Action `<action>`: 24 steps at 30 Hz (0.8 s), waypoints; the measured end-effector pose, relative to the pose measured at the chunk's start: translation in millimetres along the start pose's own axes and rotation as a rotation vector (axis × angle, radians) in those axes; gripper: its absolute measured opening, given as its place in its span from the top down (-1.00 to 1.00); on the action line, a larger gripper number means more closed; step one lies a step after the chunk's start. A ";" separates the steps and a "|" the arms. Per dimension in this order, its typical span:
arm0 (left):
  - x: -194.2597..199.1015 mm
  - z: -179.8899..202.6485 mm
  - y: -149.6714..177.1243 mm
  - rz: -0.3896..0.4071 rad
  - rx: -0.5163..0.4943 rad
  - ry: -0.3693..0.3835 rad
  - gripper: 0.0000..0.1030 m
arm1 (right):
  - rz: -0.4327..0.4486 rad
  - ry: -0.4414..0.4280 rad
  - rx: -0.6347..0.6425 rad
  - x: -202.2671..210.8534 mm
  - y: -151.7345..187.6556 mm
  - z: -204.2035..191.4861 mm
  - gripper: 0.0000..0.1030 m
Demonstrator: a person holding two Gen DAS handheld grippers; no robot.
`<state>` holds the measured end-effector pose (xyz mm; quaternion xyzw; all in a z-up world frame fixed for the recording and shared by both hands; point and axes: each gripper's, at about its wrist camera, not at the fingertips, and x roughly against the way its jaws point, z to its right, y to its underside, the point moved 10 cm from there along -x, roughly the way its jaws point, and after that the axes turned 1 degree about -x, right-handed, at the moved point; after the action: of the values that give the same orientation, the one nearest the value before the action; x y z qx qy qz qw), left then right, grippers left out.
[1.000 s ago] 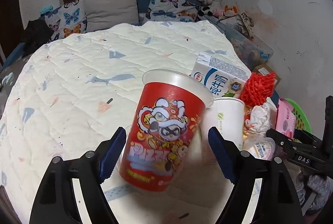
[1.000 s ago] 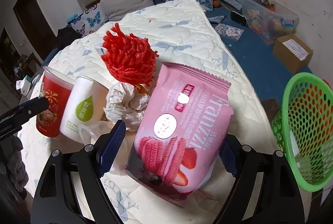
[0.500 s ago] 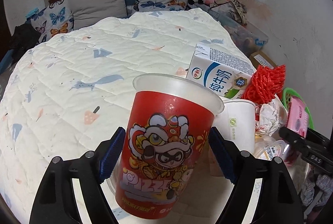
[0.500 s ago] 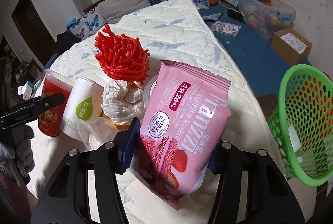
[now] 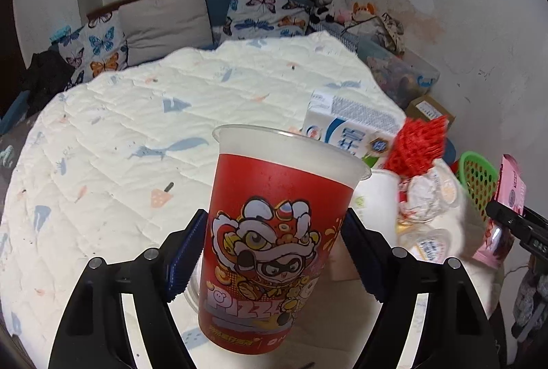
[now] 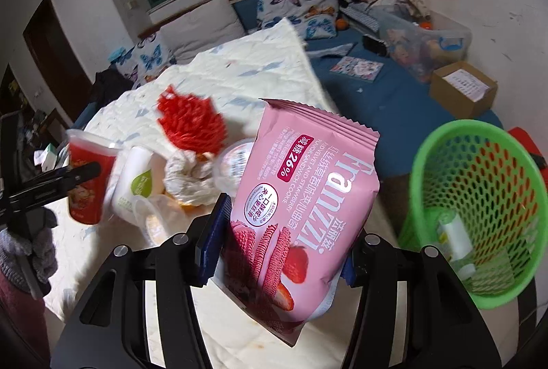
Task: Collect trash
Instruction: 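Carry the pink pack into the green basket and open the right gripper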
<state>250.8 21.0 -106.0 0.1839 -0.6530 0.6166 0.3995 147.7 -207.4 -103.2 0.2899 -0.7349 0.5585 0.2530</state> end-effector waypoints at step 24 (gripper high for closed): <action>18.9 205.6 -56.5 0.054 -0.210 0.229 -0.45 | 0.053 0.272 -0.093 40.0 5.3 190.5 -0.09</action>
<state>220.0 -179.8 -38.2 0.0518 -0.6686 0.5725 0.4717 106.6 -396.3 -126.2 0.1800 -0.7264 0.5644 0.3485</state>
